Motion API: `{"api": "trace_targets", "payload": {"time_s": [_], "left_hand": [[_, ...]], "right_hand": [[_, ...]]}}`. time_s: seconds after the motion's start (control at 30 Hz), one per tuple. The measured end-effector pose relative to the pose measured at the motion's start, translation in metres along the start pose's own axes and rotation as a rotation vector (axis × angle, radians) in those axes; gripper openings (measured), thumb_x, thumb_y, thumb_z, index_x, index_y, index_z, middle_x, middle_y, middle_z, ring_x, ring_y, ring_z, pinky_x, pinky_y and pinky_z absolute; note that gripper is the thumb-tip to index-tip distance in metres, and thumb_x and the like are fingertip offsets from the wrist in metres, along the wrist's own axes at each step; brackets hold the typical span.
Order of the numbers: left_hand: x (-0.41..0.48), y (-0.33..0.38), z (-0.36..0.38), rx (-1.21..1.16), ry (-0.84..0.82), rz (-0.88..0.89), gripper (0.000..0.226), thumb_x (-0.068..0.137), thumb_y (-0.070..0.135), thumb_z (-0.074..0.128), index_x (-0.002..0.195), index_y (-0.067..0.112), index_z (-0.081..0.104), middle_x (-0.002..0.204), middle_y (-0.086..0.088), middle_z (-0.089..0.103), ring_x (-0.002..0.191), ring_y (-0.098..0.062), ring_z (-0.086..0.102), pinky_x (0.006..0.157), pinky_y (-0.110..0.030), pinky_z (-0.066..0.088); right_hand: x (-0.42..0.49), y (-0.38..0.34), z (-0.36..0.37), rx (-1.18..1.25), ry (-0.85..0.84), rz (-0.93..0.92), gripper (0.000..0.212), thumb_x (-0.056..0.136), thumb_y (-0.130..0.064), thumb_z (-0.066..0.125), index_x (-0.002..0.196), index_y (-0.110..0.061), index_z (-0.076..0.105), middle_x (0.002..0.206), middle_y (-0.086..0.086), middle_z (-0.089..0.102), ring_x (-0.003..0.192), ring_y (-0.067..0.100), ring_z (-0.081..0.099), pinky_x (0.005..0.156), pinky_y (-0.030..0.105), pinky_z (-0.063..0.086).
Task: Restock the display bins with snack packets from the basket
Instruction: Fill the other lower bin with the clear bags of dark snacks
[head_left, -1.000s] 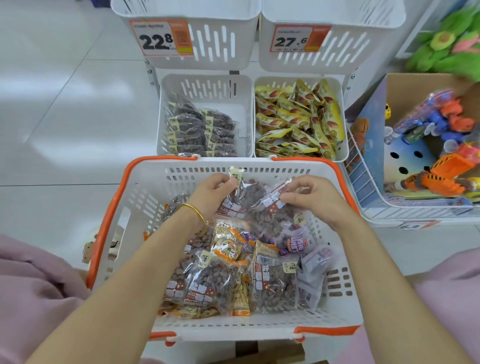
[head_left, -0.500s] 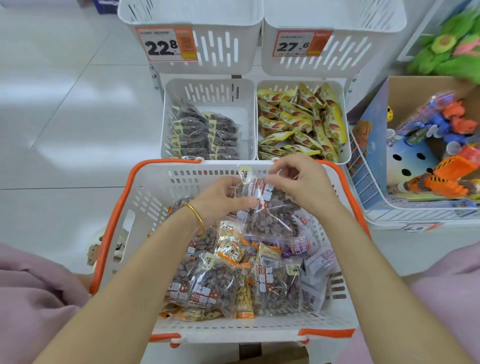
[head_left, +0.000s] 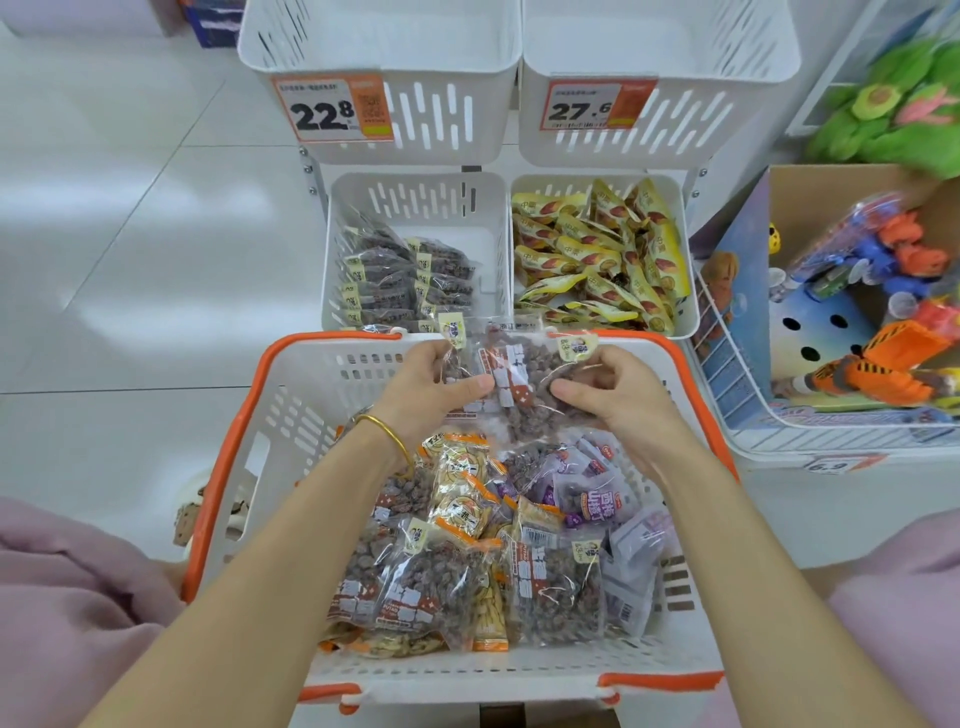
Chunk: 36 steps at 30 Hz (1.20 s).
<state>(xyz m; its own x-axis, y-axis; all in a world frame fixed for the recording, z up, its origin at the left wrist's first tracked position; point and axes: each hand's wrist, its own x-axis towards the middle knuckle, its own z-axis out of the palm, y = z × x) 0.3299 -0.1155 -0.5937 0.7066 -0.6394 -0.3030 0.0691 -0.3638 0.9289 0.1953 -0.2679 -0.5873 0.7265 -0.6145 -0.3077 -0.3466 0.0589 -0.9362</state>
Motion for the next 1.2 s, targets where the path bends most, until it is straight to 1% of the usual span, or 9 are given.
{"api": "trace_targets", "payload": {"time_s": [0.07,0.2,0.37,0.57,0.9,0.97,1.0,1.07,1.2], "left_hand": [[-0.001,0.0,0.0,0.054,-0.046,0.024,0.078,0.08,0.027,0.071,0.143,0.012,0.026,0.149,-0.008,0.031,0.137,-0.019,0.029,0.106,-0.033,0.034],[-0.005,0.005,0.003,0.098,-0.136,0.042,0.089,0.069,0.042,0.074,0.141,0.017,0.027,0.134,-0.001,0.042,0.125,-0.018,0.043,0.102,-0.033,0.04],[-0.008,0.016,0.009,0.125,-0.182,0.108,0.079,0.065,0.036,0.078,0.128,0.015,0.035,0.108,0.003,0.053,0.089,-0.009,0.055,0.074,-0.019,0.049],[-0.012,0.021,0.01,0.155,-0.11,0.181,0.044,0.083,0.024,0.068,0.111,0.025,0.035,0.084,0.02,0.044,0.061,0.023,0.047,0.06,0.0,0.039],[-0.01,0.022,0.008,0.119,-0.099,0.209,0.055,0.086,0.035,0.061,0.131,0.018,0.035,0.126,-0.013,0.047,0.125,-0.03,0.041,0.095,-0.033,0.04],[-0.01,0.023,0.007,0.143,-0.095,0.252,0.05,0.086,0.034,0.061,0.127,0.019,0.037,0.127,0.006,0.012,0.12,-0.028,0.045,0.089,-0.027,0.041],[-0.009,0.023,0.006,0.15,-0.098,0.261,0.051,0.086,0.034,0.061,0.127,0.019,0.037,0.104,0.019,0.034,0.117,-0.019,0.047,0.084,-0.017,0.04],[-0.008,0.021,0.005,0.166,-0.125,0.262,0.05,0.087,0.032,0.061,0.129,0.019,0.037,0.114,0.018,0.04,0.114,-0.005,0.043,0.078,-0.005,0.036],[-0.009,0.015,0.005,0.161,-0.151,0.24,0.037,0.089,0.028,0.059,0.121,0.024,0.04,0.118,0.016,0.05,0.118,-0.003,0.044,0.091,-0.01,0.036]], "right_hand": [[0.0,-0.006,-0.009,-0.069,-0.002,-0.102,0.019,0.077,-0.003,0.074,0.087,-0.016,0.063,0.096,0.024,0.065,0.079,0.026,0.065,0.062,0.031,0.056],[-0.001,-0.026,-0.014,-0.283,-0.045,-0.274,0.035,0.07,-0.007,0.081,0.08,-0.037,0.065,0.08,-0.006,0.062,0.068,0.004,0.057,0.068,0.024,0.049],[-0.001,-0.042,-0.002,-0.436,-0.089,-0.399,0.042,0.065,-0.016,0.085,0.096,-0.029,0.061,0.092,-0.006,0.061,0.088,0.015,0.059,0.077,0.029,0.049],[0.0,-0.037,0.0,-0.062,-0.015,-0.292,0.018,0.069,-0.012,0.081,0.081,-0.022,0.071,0.054,-0.018,0.049,0.049,-0.001,0.04,0.05,0.011,0.035],[-0.004,-0.026,0.021,0.646,0.005,-0.143,0.011,0.067,-0.01,0.069,0.077,-0.013,0.071,0.069,-0.004,0.07,0.063,0.005,0.064,0.057,0.018,0.051],[-0.003,-0.023,0.022,0.688,-0.006,-0.148,0.011,0.067,-0.011,0.067,0.071,-0.018,0.075,0.073,-0.003,0.071,0.066,0.006,0.064,0.059,0.019,0.051],[-0.003,-0.021,0.023,0.709,-0.012,-0.15,0.012,0.067,-0.011,0.067,0.071,-0.019,0.075,0.075,-0.002,0.072,0.069,0.008,0.064,0.061,0.02,0.052],[-0.001,-0.018,0.024,0.734,-0.009,-0.179,0.013,0.068,-0.01,0.067,0.076,-0.016,0.074,0.078,0.0,0.072,0.074,0.011,0.065,0.066,0.023,0.053],[0.002,-0.017,0.023,0.461,0.063,-0.313,0.015,0.073,-0.006,0.072,0.086,-0.014,0.071,0.08,-0.004,0.07,0.076,0.007,0.062,0.069,0.021,0.051]]}}
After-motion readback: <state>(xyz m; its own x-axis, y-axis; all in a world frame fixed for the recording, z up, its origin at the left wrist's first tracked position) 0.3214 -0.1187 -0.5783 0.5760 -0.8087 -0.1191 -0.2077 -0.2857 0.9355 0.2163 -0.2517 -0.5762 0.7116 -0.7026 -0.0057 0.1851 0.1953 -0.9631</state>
